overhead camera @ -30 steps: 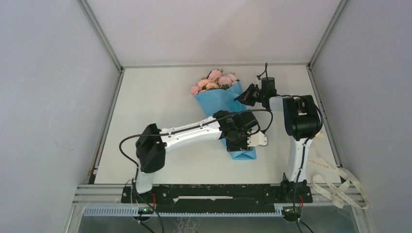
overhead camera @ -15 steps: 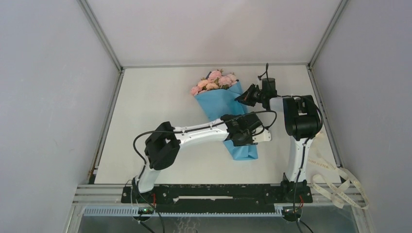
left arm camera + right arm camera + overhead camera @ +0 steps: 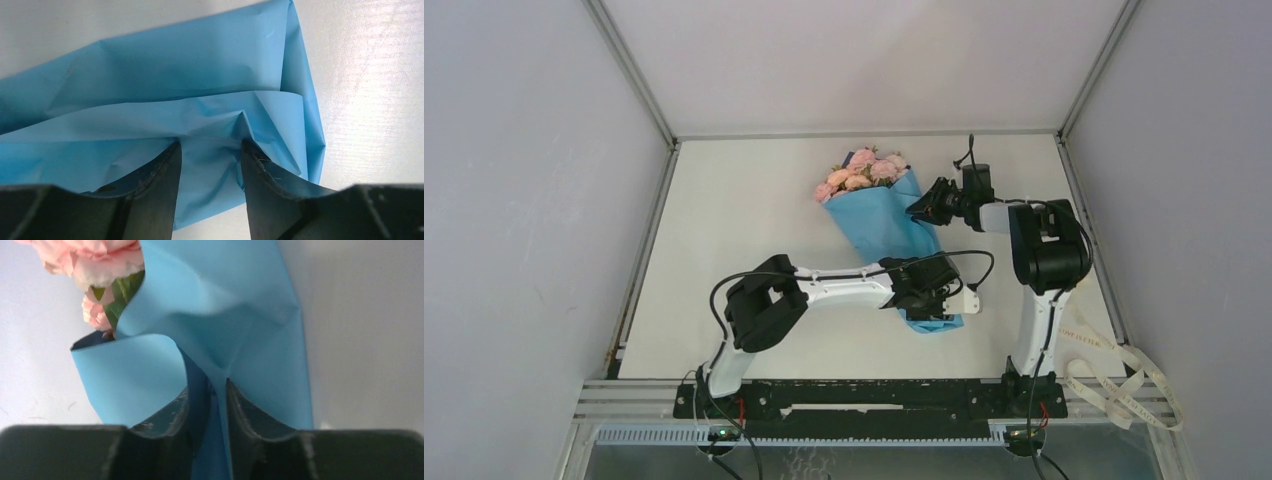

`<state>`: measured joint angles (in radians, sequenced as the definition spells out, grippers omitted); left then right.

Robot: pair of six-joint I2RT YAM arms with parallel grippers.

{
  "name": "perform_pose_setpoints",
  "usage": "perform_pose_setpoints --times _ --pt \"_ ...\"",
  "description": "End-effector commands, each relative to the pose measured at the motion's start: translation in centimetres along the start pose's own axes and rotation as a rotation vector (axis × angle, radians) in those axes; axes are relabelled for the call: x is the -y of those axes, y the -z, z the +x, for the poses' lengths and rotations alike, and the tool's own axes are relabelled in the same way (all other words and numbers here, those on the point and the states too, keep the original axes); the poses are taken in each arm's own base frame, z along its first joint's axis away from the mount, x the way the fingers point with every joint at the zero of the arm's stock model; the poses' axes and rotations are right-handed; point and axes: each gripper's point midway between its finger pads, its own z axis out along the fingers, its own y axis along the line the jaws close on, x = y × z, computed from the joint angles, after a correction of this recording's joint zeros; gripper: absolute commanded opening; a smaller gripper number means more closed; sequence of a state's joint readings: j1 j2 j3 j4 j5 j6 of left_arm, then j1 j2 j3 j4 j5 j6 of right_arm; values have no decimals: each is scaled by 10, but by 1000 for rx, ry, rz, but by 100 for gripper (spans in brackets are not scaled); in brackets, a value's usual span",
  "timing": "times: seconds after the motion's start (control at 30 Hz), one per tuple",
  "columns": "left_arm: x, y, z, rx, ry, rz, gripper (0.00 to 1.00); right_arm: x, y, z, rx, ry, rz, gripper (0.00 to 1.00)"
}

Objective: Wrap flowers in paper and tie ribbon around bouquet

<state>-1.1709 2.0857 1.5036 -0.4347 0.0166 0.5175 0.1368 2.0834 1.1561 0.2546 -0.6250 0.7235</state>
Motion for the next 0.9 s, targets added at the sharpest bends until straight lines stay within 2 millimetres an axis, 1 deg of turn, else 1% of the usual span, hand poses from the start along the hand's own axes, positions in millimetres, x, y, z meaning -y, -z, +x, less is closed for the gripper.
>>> perform_pose_setpoints --times 0.0,0.07,0.17,0.23,0.27,0.3,0.33,0.4,0.53,0.6,0.67,0.77,0.83,0.87 --pt "22 -10 21 -42 -25 89 53 -24 45 -14 39 124 66 40" --pt "24 -11 25 -54 -32 96 53 -16 68 -13 29 148 148 47" --pt "25 -11 28 -63 -32 99 54 -6 100 4 -32 203 254 53" --pt "24 -9 28 -62 -30 99 54 0 119 23 -76 223 294 54" --pt "24 -9 29 -64 -29 100 54 1 127 34 -97 220 288 54" --pt "24 -8 30 -67 -28 100 54 2 134 44 -108 210 268 55" --pt "23 -8 30 -70 -31 97 54 4 140 59 -127 192 238 55" --pt "22 -8 31 -75 -34 91 55 4 149 80 -159 155 182 55" --pt "21 -7 33 -81 -37 85 55 18 162 121 -206 89 169 57" --pt "21 -7 35 -86 -36 84 55 24 166 138 -217 62 166 58" --pt "21 -6 35 -87 -35 86 56 27 166 150 -222 41 139 58" --pt "20 -4 32 -87 -39 91 56 28 161 158 -238 16 92 57" --pt "16 -2 30 -88 -43 79 57 24 157 161 -244 8 61 52" --pt "14 0 29 -88 -47 69 57 22 155 161 -245 9 44 47"
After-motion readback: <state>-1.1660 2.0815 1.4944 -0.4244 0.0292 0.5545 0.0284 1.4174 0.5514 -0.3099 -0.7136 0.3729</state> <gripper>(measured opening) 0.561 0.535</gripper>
